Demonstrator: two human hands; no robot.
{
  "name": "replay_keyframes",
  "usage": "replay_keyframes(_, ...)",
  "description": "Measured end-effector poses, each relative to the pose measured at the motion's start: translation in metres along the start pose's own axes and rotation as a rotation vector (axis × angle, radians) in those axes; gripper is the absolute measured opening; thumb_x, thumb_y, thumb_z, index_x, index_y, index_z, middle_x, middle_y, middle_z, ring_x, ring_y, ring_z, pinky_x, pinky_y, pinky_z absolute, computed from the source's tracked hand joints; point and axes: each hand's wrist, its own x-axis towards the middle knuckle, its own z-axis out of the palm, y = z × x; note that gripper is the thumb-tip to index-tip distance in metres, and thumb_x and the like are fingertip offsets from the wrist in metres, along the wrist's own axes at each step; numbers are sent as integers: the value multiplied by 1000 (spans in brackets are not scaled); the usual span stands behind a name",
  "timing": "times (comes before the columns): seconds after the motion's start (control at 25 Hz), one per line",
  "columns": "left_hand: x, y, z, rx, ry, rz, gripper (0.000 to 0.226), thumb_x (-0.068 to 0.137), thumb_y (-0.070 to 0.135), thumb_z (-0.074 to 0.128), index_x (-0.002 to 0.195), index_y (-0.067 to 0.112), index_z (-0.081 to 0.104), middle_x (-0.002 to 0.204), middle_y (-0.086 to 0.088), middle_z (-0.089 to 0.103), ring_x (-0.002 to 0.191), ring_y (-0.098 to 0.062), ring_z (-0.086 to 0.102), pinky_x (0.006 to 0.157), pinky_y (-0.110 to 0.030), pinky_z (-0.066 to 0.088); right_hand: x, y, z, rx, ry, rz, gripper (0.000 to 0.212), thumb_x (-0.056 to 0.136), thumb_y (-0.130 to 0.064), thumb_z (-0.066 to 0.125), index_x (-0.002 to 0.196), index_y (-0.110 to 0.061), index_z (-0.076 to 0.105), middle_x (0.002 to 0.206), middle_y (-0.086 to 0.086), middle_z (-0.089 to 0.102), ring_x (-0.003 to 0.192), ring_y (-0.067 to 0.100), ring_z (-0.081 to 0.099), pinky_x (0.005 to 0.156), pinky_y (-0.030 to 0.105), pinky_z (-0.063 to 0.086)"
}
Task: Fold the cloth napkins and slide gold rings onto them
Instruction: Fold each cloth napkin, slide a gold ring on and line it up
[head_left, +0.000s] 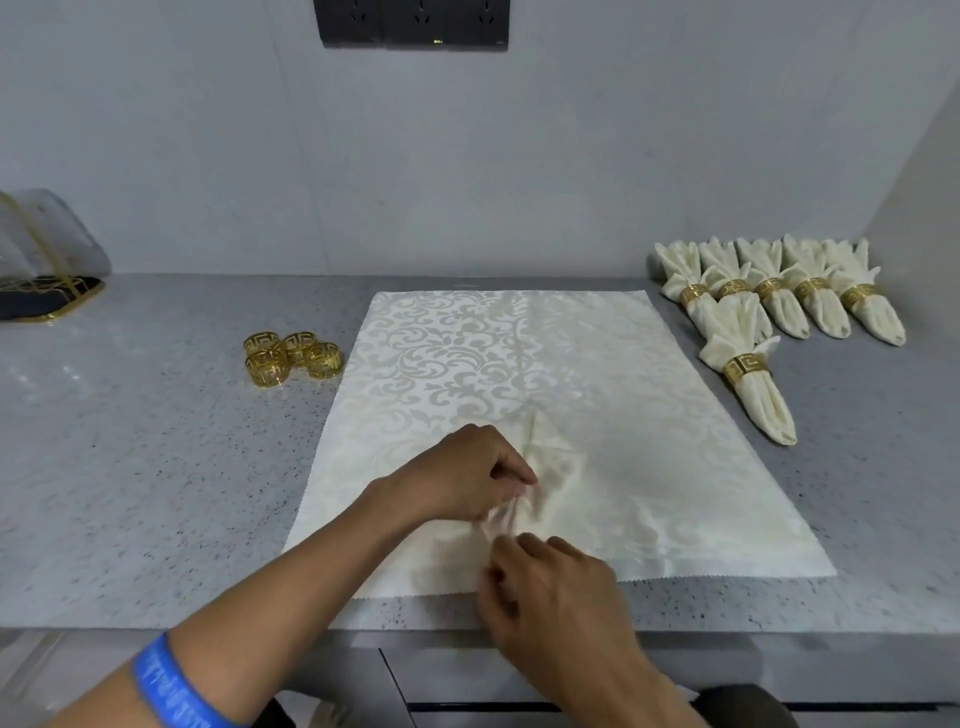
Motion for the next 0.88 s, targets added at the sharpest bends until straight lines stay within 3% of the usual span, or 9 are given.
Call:
replay_keyframes(0.08,-4,6,7,194,44,71,28,98,19,52,117,25,72,97,16,64,76,0,56,70,-12,43,-19,37,-21,28,-6,68,13,81,-33,62,85,-32,50,57,-12,47,48,4,43,39,18,28)
replay_keyframes(0.16,-7,10,13,354,78,214,28,97,23,52,118,26,71,97,16,49,89,-2,44,79,-19,41,-32,85,-47,47,-24,181,16,91,-31,57,100,-39,47,64,-13,48,55,1,47,46,17,37)
replay_keyframes(0.24,-4,10,18,365,82,333,26,92,31,61,116,28,72,107,15,50,103,-3,41,90,-21,36,-32,127,-63,46,-30,237,18,94,-30,57,106,-43,50,77,-14,53,65,4,54,56,26,49)
replay_keyframes(0.32,1,9,24,340,120,381,27,88,38,66,111,28,74,113,15,57,112,-2,41,97,-24,30,-26,149,-64,-1,6,222,21,92,-18,65,102,-36,60,84,-16,58,73,6,54,61,29,50)
replay_keyframes(0.44,4,8,29,281,194,354,30,84,44,72,106,23,76,102,13,64,96,1,47,90,-21,34,-14,144,-54,-50,63,175,25,84,-7,69,96,-28,65,95,-14,63,83,12,54,70,35,45)
replay_keyframes(0.52,4,5,29,227,196,323,29,85,44,72,105,24,76,100,15,64,90,0,50,84,-14,35,-9,137,-45,-36,93,82,9,90,-18,65,94,-26,69,99,-12,64,84,15,55,71,37,43)
replay_keyframes(0.64,3,1,26,214,164,334,21,91,37,67,107,25,76,99,18,63,94,-2,53,85,-14,36,-9,137,-33,-22,96,30,20,94,-32,56,85,-24,71,92,-12,62,79,15,54,69,36,43)
replay_keyframes(0.76,0,-8,26,203,195,377,15,90,31,69,101,25,77,98,19,66,94,-2,54,90,-17,36,-12,147,-31,34,111,74,17,91,-33,61,79,-22,66,84,-12,58,73,11,50,67,33,42)
replay_keyframes(0.88,-4,-10,34,156,215,358,14,92,27,67,99,22,78,95,21,60,86,1,53,81,-12,38,-8,145,-35,-11,101,0,18,94,-34,53,88,-24,67,87,-11,60,75,12,51,67,31,40)
